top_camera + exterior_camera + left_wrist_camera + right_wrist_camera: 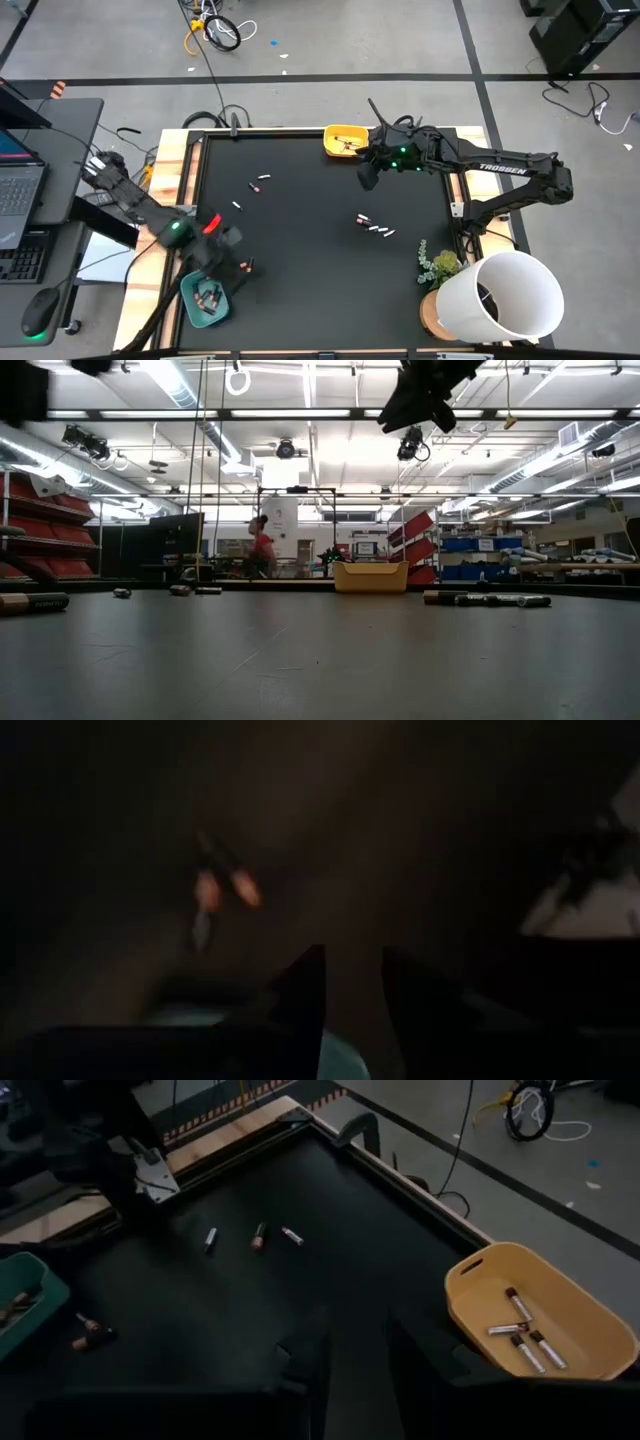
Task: Sort batteries
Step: Put the silver battery into the yellow bin
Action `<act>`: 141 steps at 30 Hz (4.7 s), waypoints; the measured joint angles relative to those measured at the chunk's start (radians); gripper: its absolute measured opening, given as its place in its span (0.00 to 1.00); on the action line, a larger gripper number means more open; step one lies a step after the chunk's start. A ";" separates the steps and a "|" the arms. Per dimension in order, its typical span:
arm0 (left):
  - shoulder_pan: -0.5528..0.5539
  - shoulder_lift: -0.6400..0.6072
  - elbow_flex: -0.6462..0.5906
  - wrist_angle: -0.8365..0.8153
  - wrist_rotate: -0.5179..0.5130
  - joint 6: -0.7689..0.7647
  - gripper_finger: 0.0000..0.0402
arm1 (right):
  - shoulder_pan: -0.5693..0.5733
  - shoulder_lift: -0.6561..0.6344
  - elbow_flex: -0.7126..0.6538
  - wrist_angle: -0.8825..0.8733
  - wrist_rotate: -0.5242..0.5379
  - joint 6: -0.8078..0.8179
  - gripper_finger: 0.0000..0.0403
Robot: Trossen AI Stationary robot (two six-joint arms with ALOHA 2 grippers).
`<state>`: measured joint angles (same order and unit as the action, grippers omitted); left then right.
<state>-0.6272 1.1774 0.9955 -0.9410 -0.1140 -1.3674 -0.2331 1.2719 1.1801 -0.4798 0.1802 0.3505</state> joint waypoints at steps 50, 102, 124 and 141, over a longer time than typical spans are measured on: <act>0.692 0.614 0.280 0.557 0.270 0.911 0.28 | 0.180 0.239 -0.394 0.124 -0.090 -0.028 0.22; 0.624 0.471 0.280 0.409 0.164 0.997 0.28 | 0.374 -0.016 -0.726 0.101 -0.122 -0.167 0.21; 0.625 0.454 0.279 0.375 0.195 0.955 0.28 | 0.401 0.079 -0.708 0.069 0.036 -0.149 0.02; 0.627 0.433 0.280 0.361 0.194 0.969 0.28 | 0.452 0.069 -0.564 -0.058 0.039 -0.052 0.01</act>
<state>-0.0002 1.6100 1.2751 -0.5797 0.0803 -0.3985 0.2190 1.3411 0.6159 -0.5379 0.2192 0.2985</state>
